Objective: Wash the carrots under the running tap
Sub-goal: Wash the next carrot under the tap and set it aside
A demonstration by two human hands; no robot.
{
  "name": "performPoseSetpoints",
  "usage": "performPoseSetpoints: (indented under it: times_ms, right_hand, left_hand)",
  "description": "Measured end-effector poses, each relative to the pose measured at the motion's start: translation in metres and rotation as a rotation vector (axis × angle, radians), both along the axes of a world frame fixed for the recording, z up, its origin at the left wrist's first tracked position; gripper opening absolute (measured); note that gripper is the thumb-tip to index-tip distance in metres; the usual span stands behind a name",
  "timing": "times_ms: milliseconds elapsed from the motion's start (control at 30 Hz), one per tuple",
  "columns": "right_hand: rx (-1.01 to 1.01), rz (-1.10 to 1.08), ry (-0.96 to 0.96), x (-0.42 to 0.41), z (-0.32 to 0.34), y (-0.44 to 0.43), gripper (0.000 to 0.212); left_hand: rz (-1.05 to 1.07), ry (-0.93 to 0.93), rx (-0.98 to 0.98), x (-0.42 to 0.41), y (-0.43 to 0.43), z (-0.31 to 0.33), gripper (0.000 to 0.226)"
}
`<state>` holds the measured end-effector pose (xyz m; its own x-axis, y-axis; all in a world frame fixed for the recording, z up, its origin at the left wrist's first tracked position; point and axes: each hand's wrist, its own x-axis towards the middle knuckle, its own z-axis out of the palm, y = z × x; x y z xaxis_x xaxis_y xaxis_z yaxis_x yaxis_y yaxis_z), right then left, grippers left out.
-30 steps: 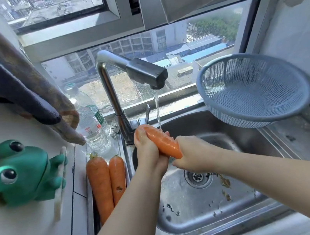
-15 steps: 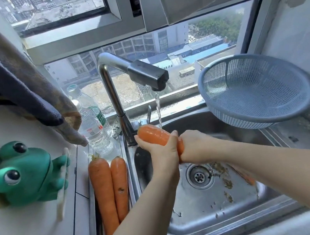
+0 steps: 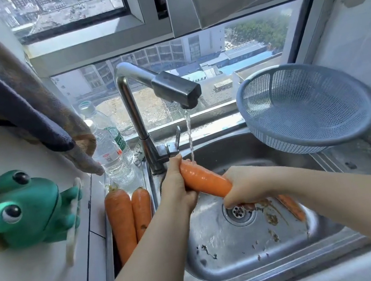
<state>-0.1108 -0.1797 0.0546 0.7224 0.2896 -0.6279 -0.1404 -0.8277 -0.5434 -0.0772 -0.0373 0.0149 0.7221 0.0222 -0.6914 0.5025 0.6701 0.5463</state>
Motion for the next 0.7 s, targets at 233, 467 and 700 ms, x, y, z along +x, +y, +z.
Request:
performPoseSetpoints:
  times_ms: [233,467,700]
  right_hand:
    - [-0.401,0.239,-0.824,-0.010,-0.023,0.012,0.021]
    - [0.006,-0.075,-0.458,0.002,-0.020,0.010,0.015]
    - [0.531,-0.155,0.390,0.006,0.002,-0.022,0.020]
  left_hand:
    - [0.234,0.081,0.297,0.003,-0.016,0.006,0.044]
    - [0.028,-0.035,0.157,0.004,-0.010,0.015,0.053]
    - [-0.165,-0.196,-0.240,-0.014,0.008,0.021,0.029]
